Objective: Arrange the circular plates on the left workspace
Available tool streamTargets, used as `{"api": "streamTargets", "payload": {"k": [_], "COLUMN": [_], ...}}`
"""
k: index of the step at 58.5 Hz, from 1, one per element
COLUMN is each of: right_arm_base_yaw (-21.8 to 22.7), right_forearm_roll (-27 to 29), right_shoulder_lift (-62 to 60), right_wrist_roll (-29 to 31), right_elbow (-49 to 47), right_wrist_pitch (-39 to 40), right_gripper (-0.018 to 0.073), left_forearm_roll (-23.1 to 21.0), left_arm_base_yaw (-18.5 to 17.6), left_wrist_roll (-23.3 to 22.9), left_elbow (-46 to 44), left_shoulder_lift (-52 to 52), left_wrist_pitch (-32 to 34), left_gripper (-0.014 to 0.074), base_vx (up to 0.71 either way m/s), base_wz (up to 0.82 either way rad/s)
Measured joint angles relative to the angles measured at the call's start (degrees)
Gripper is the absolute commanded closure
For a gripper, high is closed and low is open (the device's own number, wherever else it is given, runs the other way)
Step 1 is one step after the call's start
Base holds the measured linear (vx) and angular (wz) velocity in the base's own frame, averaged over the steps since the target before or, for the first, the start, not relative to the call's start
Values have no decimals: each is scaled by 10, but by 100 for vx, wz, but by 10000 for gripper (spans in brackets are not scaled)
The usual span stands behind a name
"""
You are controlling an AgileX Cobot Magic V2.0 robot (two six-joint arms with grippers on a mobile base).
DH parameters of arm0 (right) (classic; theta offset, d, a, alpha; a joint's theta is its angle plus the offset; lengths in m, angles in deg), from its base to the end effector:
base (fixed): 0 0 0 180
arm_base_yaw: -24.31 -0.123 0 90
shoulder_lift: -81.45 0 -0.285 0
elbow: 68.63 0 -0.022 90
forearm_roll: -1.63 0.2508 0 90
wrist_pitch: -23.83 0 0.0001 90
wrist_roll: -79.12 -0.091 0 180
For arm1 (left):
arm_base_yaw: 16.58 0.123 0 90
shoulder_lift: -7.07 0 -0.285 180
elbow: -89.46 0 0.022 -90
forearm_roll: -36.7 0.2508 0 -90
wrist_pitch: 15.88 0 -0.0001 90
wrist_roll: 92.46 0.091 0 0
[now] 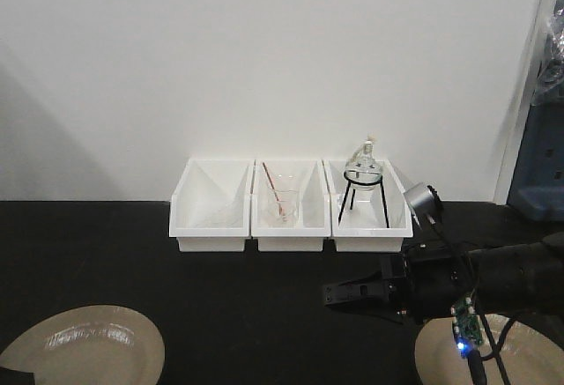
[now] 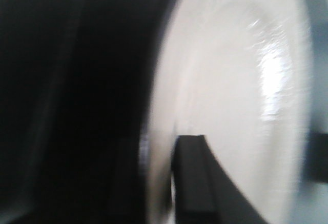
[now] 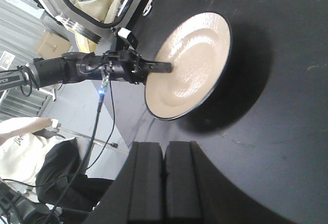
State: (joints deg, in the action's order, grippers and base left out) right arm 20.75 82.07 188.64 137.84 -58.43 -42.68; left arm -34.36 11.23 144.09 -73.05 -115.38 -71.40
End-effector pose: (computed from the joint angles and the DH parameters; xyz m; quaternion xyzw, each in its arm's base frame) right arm 0.3370 0.1035 0.2705 -0.1572 0.7966 0.5289 0.2469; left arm 0.3388 0.0984 0.1307 -0.1781 0.8781 -0.3925 0.2079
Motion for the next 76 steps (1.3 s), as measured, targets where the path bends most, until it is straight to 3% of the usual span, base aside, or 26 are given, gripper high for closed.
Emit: {"api": "streamTargets", "payload": {"k": [11, 20, 26, 36, 44, 53, 64, 76], "right_arm_base_yaw": [46, 132, 193, 260, 276, 276, 276, 276], "right_forearm_roll": [8, 23, 34, 36, 40, 43, 43, 44], "right_shoulder_lift": [-1, -23, -41, -48, -48, -48, -48, -48], "right_wrist_roll": [3, 4, 4, 4, 4, 4, 7, 13], "right_elbow": [0, 0, 0, 0, 0, 0, 0, 0], "right_wrist_pitch": [-8, -8, -8, -8, -9, -12, -13, -13], "right_gripper": [560, 560, 560, 560, 560, 560, 560, 560], "left_forearm_roll": [-27, -57, -93, -209, -223, -227, -235, -234], "left_arm_base_yaw": [-1, -19, -58, -150, -227, -290, -341, -377], "left_wrist_roll": [-1, 2, 5, 17, 17, -26, -99, -153], "left_elbow": [-1, 0, 0, -5, -52, -147, -283, -370], "left_shoulder_lift": [-1, -1, -1, -1, -2, -34, -121, -202], "left_wrist_pitch": [-32, -44, -41, -19, 43, 106, 123, 134], "left_gripper": [601, 598, 597, 597, 597, 597, 597, 597], "base_vx": [0, 0, 0, 0, 0, 0, 0, 0], "base_wz": [0, 0, 0, 0, 0, 0, 0, 0]}}
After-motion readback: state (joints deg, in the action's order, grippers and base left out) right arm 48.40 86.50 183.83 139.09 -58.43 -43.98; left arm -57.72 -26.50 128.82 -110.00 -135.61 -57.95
